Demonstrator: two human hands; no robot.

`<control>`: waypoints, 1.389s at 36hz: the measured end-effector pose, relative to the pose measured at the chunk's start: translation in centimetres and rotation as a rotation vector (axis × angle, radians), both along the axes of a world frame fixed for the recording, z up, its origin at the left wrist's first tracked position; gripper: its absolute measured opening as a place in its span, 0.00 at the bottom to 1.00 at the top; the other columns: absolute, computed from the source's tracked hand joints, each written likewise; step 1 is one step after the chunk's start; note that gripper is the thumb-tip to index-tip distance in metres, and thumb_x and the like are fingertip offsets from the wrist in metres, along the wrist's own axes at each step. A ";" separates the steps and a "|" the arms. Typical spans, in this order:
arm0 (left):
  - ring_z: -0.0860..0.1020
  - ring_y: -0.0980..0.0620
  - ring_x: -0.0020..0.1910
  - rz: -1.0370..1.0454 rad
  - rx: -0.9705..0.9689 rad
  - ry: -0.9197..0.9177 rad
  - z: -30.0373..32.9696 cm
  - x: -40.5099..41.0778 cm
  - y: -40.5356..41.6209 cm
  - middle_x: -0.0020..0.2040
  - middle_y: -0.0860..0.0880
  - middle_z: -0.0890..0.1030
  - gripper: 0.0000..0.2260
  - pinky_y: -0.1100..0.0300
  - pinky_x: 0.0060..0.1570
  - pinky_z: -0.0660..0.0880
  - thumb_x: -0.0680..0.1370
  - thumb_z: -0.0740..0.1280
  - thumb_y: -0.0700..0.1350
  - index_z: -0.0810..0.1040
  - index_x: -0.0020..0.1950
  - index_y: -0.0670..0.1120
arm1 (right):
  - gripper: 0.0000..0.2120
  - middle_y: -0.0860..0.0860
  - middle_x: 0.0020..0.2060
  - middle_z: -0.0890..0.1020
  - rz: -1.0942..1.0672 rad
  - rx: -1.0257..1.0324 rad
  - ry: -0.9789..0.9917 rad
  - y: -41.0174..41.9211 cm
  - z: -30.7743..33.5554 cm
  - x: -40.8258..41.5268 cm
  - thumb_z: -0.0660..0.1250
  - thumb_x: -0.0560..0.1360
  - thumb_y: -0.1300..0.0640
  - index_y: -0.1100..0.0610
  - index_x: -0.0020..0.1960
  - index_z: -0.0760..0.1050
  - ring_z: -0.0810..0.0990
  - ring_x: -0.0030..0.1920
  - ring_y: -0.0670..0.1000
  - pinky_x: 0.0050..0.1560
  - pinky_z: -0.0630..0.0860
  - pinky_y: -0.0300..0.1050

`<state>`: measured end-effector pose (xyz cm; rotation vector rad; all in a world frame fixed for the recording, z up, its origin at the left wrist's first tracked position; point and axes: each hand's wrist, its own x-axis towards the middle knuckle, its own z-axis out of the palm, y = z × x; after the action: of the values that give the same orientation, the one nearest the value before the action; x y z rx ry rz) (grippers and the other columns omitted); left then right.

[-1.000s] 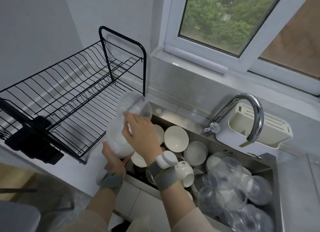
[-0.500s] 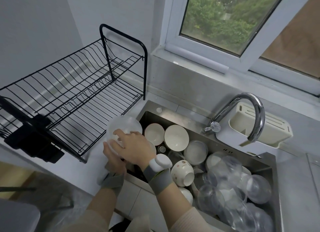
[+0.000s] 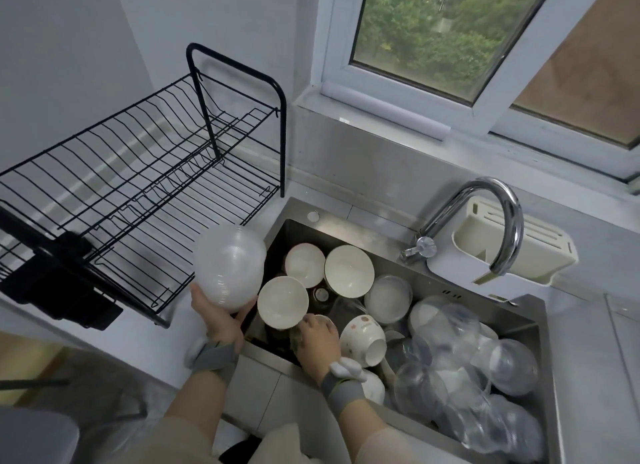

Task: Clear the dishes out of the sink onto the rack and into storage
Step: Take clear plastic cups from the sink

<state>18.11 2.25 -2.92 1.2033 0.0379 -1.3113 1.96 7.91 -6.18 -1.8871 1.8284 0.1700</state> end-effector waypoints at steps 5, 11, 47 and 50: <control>0.75 0.43 0.59 -0.034 0.007 -0.003 0.2 -0.4 -0.3 0.64 0.48 0.75 0.26 0.46 0.44 0.81 0.75 0.57 0.69 0.71 0.68 0.57 | 0.16 0.53 0.62 0.72 -0.016 -0.046 0.022 0.0 0.1 0.5 0.58 0.76 0.58 0.55 0.63 0.69 0.70 0.63 0.57 0.68 0.59 0.51; 0.76 0.44 0.56 -0.038 0.019 -0.006 0.2 -0.5 -0.3 0.57 0.51 0.78 0.19 0.47 0.41 0.81 0.73 0.59 0.70 0.76 0.56 0.62 | 0.20 0.53 0.63 0.70 -0.255 -0.092 0.080 0.8 -0.8 -0.2 0.58 0.75 0.61 0.55 0.66 0.64 0.73 0.60 0.55 0.59 0.68 0.46; 0.72 0.42 0.64 -0.435 -0.010 -0.053 1.3 -5.4 3.0 0.69 0.49 0.71 0.22 0.42 0.48 0.79 0.78 0.55 0.65 0.67 0.70 0.60 | 0.12 0.47 0.56 0.77 -0.673 -0.253 -0.067 3.7 1.9 -1.8 0.56 0.78 0.55 0.49 0.57 0.75 0.70 0.62 0.49 0.67 0.51 0.48; 0.74 0.42 0.61 -0.490 0.021 -0.047 1.3 -7.2 3.7 0.69 0.47 0.71 0.25 0.42 0.49 0.79 0.79 0.55 0.66 0.67 0.72 0.57 | 0.11 0.49 0.52 0.80 -0.931 -0.440 -0.289 3.1 4.5 -2.9 0.55 0.81 0.53 0.51 0.54 0.77 0.74 0.57 0.50 0.64 0.61 0.49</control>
<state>10.87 5.99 -1.58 1.3090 -0.2943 -1.7069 -0.95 10.97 -1.71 -1.0115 2.4277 -0.8261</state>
